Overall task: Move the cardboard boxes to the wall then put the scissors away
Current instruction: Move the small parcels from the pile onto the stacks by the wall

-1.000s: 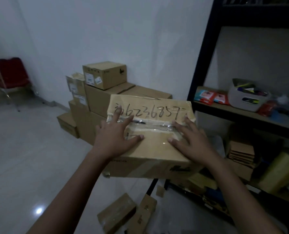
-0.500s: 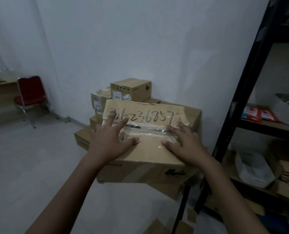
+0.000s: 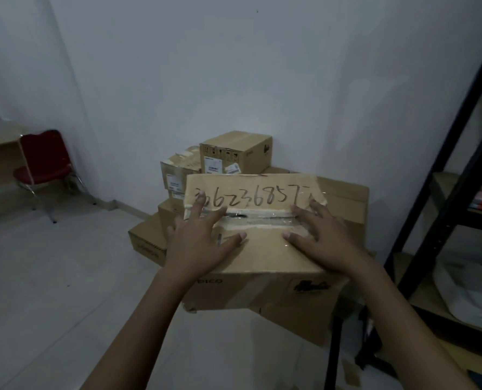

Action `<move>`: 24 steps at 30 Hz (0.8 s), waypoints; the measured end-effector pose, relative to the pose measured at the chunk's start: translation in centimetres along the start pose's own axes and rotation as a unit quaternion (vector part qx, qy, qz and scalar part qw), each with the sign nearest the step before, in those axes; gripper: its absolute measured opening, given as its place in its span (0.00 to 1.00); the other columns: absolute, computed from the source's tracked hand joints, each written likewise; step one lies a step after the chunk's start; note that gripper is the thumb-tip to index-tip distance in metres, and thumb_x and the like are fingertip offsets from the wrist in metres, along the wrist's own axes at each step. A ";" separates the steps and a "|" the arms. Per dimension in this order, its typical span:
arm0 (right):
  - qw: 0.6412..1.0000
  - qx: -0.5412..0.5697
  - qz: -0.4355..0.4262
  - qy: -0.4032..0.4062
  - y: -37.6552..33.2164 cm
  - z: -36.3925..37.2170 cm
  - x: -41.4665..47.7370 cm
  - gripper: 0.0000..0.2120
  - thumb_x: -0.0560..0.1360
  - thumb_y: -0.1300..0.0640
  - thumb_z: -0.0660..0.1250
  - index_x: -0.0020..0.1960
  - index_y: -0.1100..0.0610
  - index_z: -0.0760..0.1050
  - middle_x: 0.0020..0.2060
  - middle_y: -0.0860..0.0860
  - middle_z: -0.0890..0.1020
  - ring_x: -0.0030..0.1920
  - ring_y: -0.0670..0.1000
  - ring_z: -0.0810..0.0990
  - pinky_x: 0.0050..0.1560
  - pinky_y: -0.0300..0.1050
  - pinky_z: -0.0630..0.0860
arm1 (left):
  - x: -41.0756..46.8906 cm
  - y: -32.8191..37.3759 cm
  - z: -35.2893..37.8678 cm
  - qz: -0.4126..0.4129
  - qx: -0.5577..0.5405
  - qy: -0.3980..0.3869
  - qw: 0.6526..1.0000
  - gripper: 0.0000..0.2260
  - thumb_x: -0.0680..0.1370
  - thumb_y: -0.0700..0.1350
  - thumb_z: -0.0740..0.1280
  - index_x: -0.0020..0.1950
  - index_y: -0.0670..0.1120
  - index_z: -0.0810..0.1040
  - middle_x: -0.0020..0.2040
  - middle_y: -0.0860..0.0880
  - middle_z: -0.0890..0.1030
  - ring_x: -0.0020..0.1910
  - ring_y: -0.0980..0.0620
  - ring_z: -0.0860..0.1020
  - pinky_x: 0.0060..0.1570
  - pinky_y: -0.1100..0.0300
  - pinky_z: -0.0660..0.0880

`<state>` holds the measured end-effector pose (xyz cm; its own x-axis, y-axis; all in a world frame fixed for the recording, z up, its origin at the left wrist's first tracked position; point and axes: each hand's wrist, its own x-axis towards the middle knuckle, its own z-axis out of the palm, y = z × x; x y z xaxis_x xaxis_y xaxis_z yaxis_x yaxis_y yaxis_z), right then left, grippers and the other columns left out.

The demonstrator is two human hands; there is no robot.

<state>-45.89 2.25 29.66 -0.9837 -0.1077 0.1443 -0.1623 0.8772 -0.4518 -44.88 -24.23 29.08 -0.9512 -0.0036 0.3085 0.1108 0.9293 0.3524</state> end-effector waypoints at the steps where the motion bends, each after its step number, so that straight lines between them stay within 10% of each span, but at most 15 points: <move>1: 1.000 -0.002 0.004 0.002 -0.2 0.2 1.1 0.33 0.73 0.30 0.60 0.75 0.33 0.57 0.79 0.42 0.49 0.77 0.62 0.51 0.73 0.61 0.56 | 1.1 -0.4 0.3 0.000 -0.003 -0.003 1.000 0.39 0.64 0.78 0.54 0.72 0.65 0.65 0.80 0.56 0.48 0.74 0.36 0.60 0.67 0.37 0.64; 24: 0.995 -0.022 0.083 0.050 6.2 1.8 29.5 0.31 0.73 0.34 0.64 0.74 0.38 0.63 0.79 0.47 0.53 0.77 0.55 0.58 0.73 0.57 0.61 | 31.1 -2.3 9.3 0.079 -0.067 -0.097 0.990 0.35 0.69 0.75 0.59 0.73 0.62 0.65 0.80 0.55 0.47 0.75 0.35 0.56 0.70 0.35 0.58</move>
<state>-76.03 3.66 29.54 -0.9834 0.0859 0.1596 0.0076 0.8993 -0.4373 -77.42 -23.05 29.63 -0.9550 0.2208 0.1980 0.2872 0.8550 0.4319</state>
